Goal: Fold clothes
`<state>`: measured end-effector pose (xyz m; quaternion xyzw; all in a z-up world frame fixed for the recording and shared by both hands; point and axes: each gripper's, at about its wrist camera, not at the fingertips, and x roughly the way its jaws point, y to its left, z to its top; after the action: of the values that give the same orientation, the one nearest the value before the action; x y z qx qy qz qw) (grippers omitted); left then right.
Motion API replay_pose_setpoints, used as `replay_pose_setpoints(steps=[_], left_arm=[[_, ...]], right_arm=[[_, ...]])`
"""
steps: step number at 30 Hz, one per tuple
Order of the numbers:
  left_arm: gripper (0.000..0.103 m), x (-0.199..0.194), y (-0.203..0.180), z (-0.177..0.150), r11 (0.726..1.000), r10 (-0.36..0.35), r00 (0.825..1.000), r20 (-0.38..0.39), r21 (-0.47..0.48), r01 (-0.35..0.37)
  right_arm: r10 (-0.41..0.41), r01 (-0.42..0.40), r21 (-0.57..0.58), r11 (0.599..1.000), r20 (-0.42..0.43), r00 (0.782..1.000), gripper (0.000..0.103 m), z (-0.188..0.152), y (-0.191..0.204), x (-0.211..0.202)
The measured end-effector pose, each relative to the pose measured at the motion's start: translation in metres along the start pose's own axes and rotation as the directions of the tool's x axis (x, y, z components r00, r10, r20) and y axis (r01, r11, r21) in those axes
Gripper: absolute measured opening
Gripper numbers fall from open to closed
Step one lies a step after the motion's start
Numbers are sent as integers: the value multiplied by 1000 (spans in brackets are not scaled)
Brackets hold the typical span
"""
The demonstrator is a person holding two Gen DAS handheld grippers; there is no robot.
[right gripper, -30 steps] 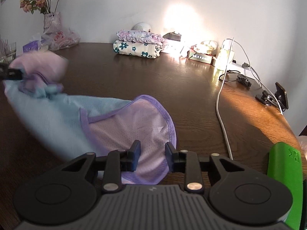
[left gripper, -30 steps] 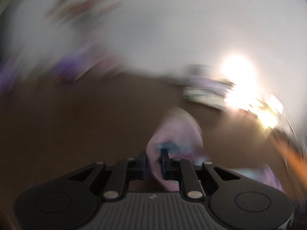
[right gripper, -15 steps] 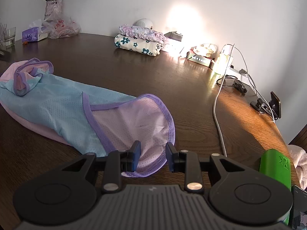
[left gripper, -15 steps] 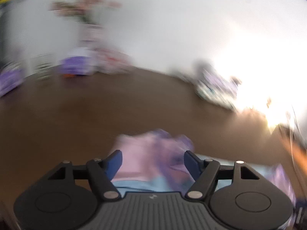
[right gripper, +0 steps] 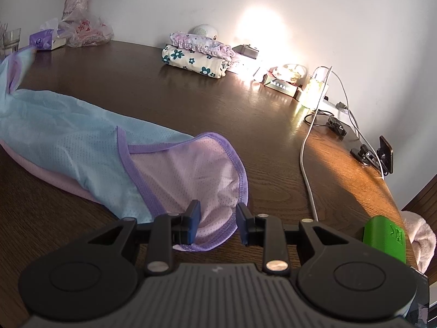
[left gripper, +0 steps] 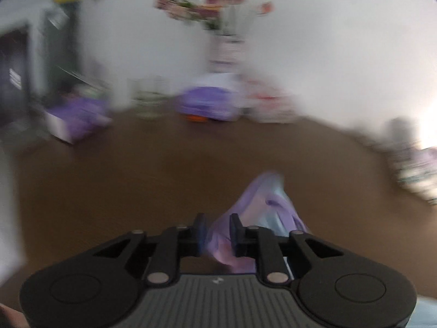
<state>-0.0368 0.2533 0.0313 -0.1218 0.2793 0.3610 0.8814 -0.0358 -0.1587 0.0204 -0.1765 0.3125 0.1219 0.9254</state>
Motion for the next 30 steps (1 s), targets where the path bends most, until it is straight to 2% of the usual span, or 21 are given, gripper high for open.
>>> replay_pose_setpoints(steps=[1, 2, 3, 6, 7, 9, 11, 12, 14, 16, 19, 21, 22, 23, 24, 25, 28, 30], left_arm=[[18, 2, 7, -1, 999, 47, 999, -5, -6, -47], [25, 3, 15, -2, 996, 90, 996, -11, -14, -90], [37, -4, 22, -4, 997, 70, 997, -10, -40, -70], [61, -32, 14, -12, 998, -52, 998, -19, -28, 52], [66, -41, 6, -17, 992, -120, 992, -38, 18, 121], [83, -58, -10, -28, 961, -248, 965, -85, 105, 256], [83, -61, -34, -44, 933, -302, 940, -157, 156, 326], [83, -62, -44, -54, 930, -298, 939, -172, 171, 326], [83, -65, -61, -69, 929, -259, 950, -176, 224, 295], [83, -65, -64, -73, 923, -264, 950, -170, 241, 299], [78, -65, -68, -78, 914, -271, 949, -160, 266, 306], [62, -65, -71, -81, 908, -276, 949, -154, 282, 309], [58, -60, -73, -76, 908, -273, 950, -149, 285, 306], [50, -54, -75, -71, 909, -270, 952, -145, 289, 302], [42, -49, -77, -66, 909, -267, 953, -140, 292, 298], [40, -43, -80, -65, 907, -268, 955, -129, 300, 295], [35, -21, -93, -47, 886, -321, 933, -164, 295, 357], [30, -9, -113, -35, 852, -341, 921, -187, 352, 387]], right_arm=[[0, 0, -2, 1000, 0, 1000, 29, 0, 0, 0], [0, 0, -5, 1000, 0, 1000, 29, 0, 0, 0], [2, -2, -6, 1000, -1, 1000, 29, 0, 0, -1], [34, -34, 13, 999, -23, 999, 30, 8, -7, -3], [50, -50, 25, 998, 5, 999, 31, 13, -9, -7], [69, -73, 32, 997, 92, 993, 43, 26, -12, -16], [82, -84, 11, 996, 148, 986, 67, 42, -9, -14], [94, -94, -5, 996, 138, 986, 72, 50, -6, -5], [118, -115, -30, 993, 103, 988, 74, 61, 2, 14], [150, -147, -35, 989, 82, 985, 74, 66, 8, 29], [201, -200, -23, 979, 74, 977, 67, 67, 11, 43], [242, -243, 5, 970, 36, 970, 47, 66, 10, 52], [263, -263, 21, 964, 17, 965, 33, 63, 9, 54], [278, -278, 37, 960, 3, 961, 28, 61, 8, 56], [277, -277, 52, 960, -2, 961, 24, 57, 8, 54], [276, -275, 66, 959, -6, 961, 23, 54, 8, 53], [262, -259, 93, 961, -20, 965, 18, 41, 9, 38], [257, -254, 90, 963, -23, 966, 18, 28, 10, 20]])
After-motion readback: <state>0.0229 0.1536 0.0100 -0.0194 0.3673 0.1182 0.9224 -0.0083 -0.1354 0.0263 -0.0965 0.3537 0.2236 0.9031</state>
